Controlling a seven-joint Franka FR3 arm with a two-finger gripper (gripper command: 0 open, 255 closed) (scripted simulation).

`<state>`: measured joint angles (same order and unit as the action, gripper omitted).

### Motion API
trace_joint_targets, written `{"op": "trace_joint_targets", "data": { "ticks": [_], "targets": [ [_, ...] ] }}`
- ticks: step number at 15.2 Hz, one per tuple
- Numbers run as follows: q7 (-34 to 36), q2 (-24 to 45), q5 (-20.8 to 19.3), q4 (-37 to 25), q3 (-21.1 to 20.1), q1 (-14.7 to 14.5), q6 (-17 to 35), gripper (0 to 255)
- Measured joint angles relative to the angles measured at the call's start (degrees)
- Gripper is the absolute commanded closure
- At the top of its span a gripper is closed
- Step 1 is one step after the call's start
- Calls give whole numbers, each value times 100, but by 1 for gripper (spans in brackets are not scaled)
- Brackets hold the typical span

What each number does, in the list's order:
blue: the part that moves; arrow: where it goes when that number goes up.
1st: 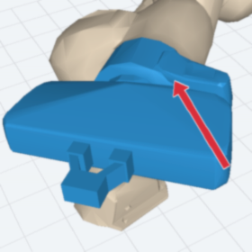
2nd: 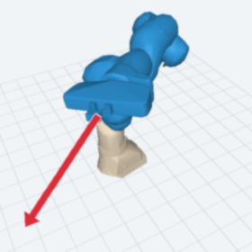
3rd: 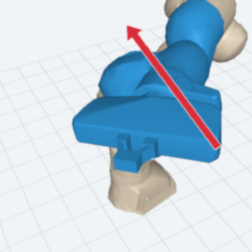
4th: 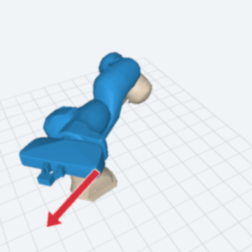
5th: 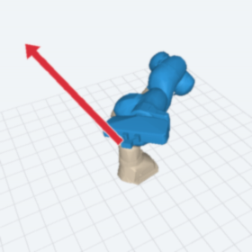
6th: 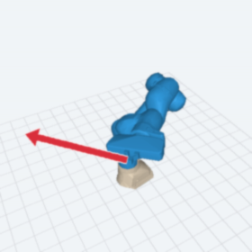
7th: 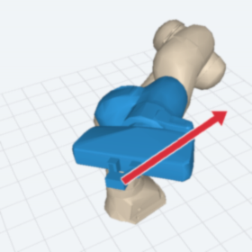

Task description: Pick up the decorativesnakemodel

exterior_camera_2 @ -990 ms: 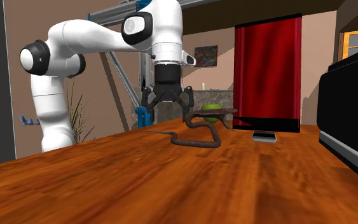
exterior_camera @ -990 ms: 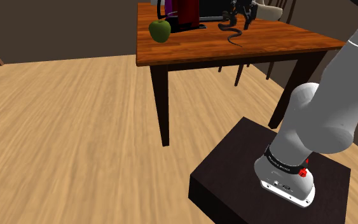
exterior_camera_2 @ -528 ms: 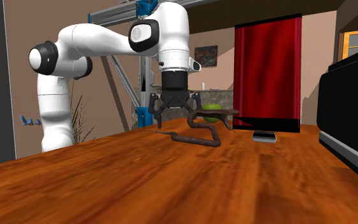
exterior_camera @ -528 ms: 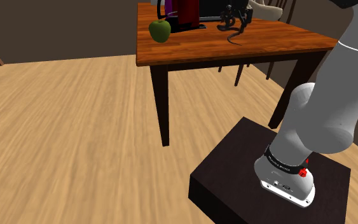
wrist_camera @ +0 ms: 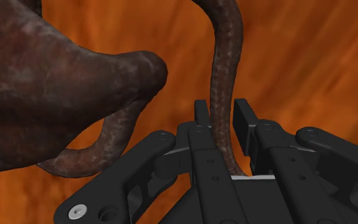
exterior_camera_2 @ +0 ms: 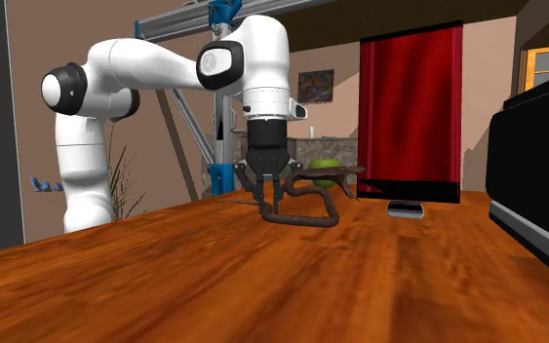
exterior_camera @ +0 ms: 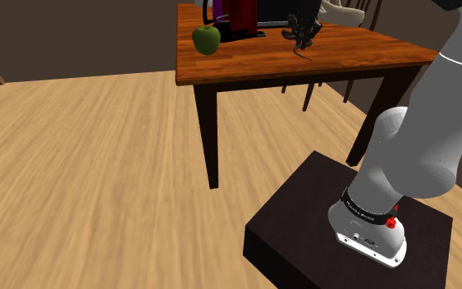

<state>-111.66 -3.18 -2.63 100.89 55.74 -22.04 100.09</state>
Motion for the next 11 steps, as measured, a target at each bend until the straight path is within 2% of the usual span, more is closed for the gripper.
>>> {"op": "trace_joint_targets", "data": {
  "ticks": [5, 11],
  "targets": [
    [-27, 36, 27, -35, 19, 10, -31, 255],
    [-109, 155, 118, -522, 60, 32, -473, 255]
  ]
}}
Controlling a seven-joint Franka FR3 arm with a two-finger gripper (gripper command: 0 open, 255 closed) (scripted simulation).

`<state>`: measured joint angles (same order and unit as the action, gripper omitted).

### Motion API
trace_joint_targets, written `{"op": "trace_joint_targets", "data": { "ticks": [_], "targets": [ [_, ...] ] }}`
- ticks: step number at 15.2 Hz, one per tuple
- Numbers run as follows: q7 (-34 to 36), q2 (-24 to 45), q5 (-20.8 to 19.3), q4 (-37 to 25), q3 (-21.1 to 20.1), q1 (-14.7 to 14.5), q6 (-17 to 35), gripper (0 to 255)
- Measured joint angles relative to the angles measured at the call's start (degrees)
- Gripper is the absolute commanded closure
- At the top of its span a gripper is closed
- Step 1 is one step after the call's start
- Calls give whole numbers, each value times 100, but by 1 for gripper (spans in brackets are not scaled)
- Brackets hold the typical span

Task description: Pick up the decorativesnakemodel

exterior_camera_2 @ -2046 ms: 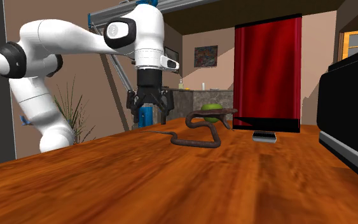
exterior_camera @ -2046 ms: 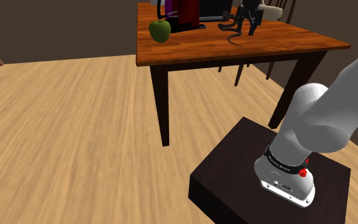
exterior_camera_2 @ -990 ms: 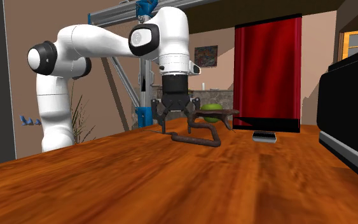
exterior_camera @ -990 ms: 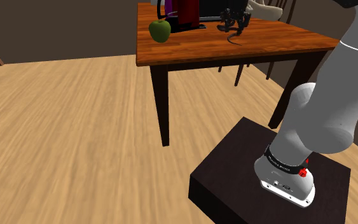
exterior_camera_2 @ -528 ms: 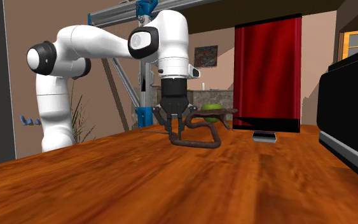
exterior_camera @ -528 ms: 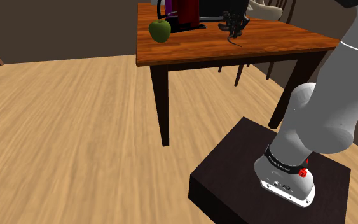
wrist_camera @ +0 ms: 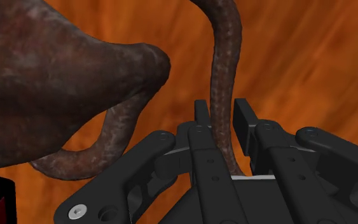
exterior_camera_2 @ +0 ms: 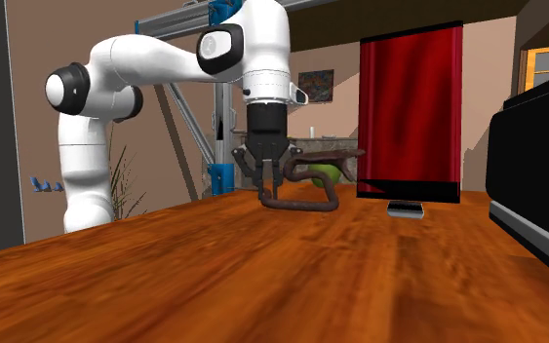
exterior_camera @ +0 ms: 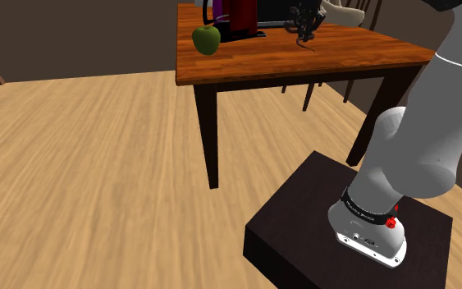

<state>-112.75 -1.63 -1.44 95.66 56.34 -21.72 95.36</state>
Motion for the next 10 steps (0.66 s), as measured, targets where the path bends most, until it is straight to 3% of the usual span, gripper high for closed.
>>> {"op": "trace_joint_targets", "data": {
  "ticks": [10],
  "targets": [
    [-217, 362, 306, -989, 106, 108, -791, 255]
  ]
}}
